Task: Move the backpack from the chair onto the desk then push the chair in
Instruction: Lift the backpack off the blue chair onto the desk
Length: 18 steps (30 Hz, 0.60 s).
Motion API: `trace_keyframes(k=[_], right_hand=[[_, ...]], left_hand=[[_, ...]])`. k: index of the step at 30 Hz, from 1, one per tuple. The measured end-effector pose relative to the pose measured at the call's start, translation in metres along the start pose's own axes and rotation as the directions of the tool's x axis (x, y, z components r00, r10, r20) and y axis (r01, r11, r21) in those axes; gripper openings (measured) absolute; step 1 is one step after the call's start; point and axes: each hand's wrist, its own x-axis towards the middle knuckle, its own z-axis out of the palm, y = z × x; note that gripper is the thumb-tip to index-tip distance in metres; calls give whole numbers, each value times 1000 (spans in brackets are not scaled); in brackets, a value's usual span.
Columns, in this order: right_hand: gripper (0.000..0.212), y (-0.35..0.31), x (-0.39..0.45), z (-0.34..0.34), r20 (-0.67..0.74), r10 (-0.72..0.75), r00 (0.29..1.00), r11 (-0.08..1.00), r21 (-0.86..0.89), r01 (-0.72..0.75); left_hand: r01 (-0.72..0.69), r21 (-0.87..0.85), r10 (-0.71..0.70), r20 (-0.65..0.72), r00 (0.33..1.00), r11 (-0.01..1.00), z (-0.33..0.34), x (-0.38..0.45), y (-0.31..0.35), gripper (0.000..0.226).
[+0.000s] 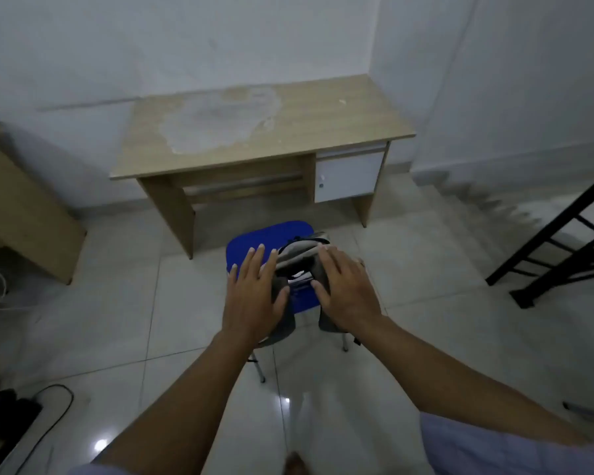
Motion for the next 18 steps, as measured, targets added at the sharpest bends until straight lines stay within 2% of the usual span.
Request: trace_keyframes(k=[4, 6, 12, 18], right_hand=[[64, 9, -3, 18, 68, 135, 989, 990, 23, -137], [62, 13, -3, 23, 74, 144, 987, 989, 26, -146], [57, 29, 1, 24, 82, 85, 993, 996, 34, -88], [52, 74, 31, -4, 174, -137, 975, 984, 139, 114]], left_hand=[[24, -6, -23, 146, 989, 1000, 18, 0, -12, 80], [27, -25, -22, 182, 983, 999, 23, 1, -16, 79], [18, -96, 1, 198, 980, 995, 18, 8, -24, 71], [-2, -82, 24, 265, 964, 997, 7, 19, -26, 70]])
